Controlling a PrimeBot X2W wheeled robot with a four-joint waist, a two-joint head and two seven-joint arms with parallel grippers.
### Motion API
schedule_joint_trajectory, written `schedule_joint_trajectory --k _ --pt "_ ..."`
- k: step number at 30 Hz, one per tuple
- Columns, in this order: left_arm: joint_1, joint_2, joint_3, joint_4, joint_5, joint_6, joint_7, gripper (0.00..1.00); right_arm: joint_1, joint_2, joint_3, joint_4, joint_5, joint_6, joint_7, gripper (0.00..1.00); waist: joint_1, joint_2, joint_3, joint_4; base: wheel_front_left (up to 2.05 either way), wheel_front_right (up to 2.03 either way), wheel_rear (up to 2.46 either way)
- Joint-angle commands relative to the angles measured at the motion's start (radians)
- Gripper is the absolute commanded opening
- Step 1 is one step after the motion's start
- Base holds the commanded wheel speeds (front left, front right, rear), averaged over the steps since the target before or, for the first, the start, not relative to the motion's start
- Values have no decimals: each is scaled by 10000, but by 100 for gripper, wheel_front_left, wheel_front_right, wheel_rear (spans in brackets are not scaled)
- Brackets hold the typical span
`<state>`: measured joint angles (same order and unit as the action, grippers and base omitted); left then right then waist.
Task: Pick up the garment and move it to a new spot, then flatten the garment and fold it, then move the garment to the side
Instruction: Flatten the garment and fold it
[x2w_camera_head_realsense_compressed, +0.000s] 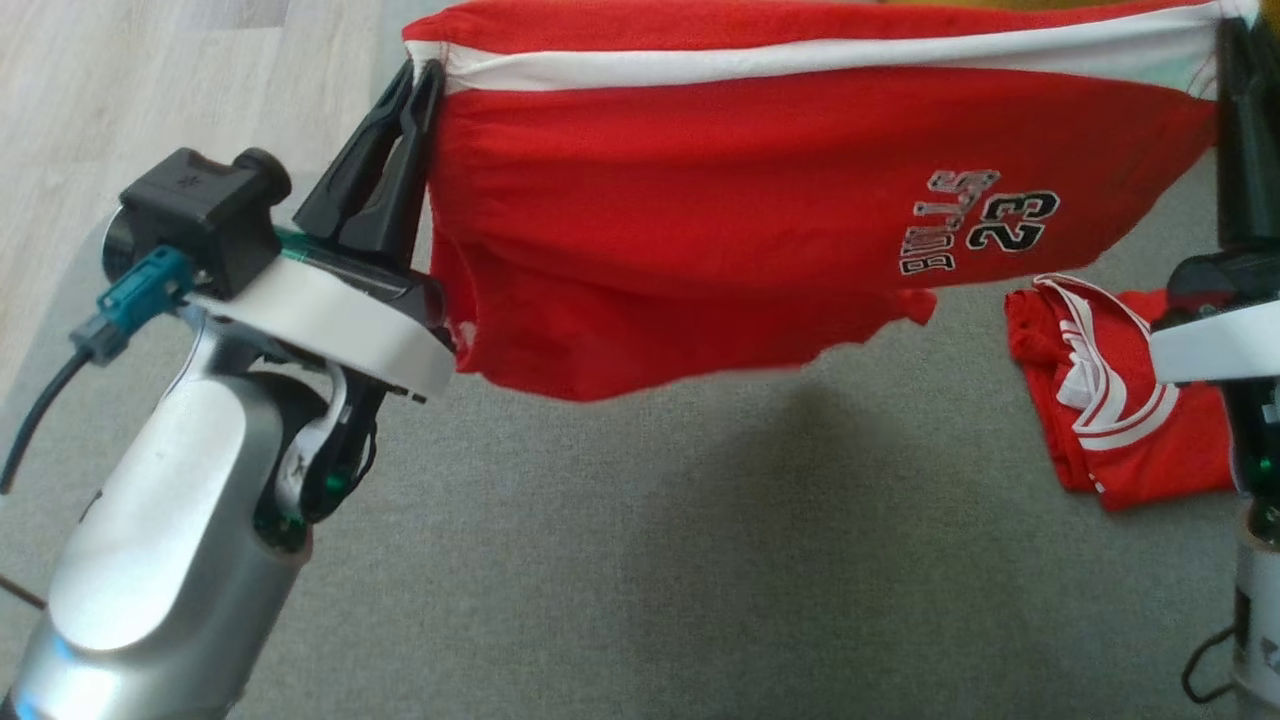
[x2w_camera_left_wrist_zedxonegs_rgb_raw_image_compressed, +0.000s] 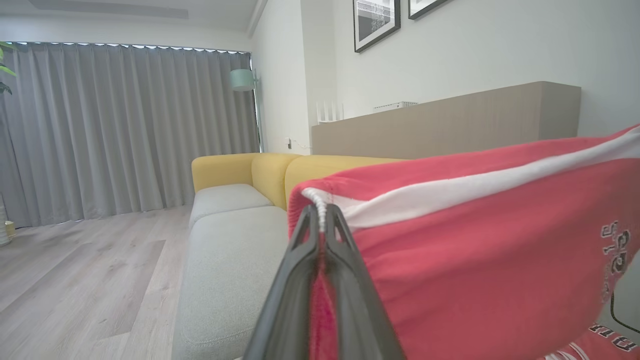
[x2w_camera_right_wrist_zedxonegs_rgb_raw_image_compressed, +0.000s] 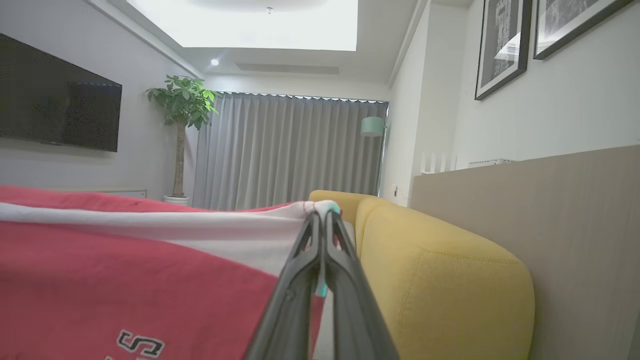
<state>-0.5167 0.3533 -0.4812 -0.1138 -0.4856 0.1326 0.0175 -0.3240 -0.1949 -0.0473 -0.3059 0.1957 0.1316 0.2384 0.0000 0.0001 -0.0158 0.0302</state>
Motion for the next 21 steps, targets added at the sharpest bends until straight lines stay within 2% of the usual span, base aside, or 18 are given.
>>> schedule_joint_trajectory --k 1,6,11,15,16,21 --pt "-387 363 549 -306 -18 74 52 0 -567 3 84 -340 85 -9 67 0 0 -1 2 3 0 0 0" --pt "-460 179 610 67 -279 30 -73 0 -799 71 81 194 109 -9 132 0 0 -1 138 5 0 0 0" --pt "-1576 -300 697 1364 -508 -304 -484 0 -2161 -5 277 1695 147 -9 -137 0 0 -1 796 29 0 0 0" --pt "-3184 -866 783 3304 -551 -653 -1075 0 -4163 -10 623 3618 140 -9 -609 0 0 -1 1454 76 0 0 0" --pt "-4080 -1154 853 4425 -481 -768 -1551 0 -5229 -2 830 4670 -19 -9 -1028 0 0 -1 1717 117 0 0 0" --pt "-6022 -1857 864 7277 -192 -1044 -2520 0 -7591 442 1172 7486 -288 -9 -2283 0 0 -1 1997 149 0 0 0"
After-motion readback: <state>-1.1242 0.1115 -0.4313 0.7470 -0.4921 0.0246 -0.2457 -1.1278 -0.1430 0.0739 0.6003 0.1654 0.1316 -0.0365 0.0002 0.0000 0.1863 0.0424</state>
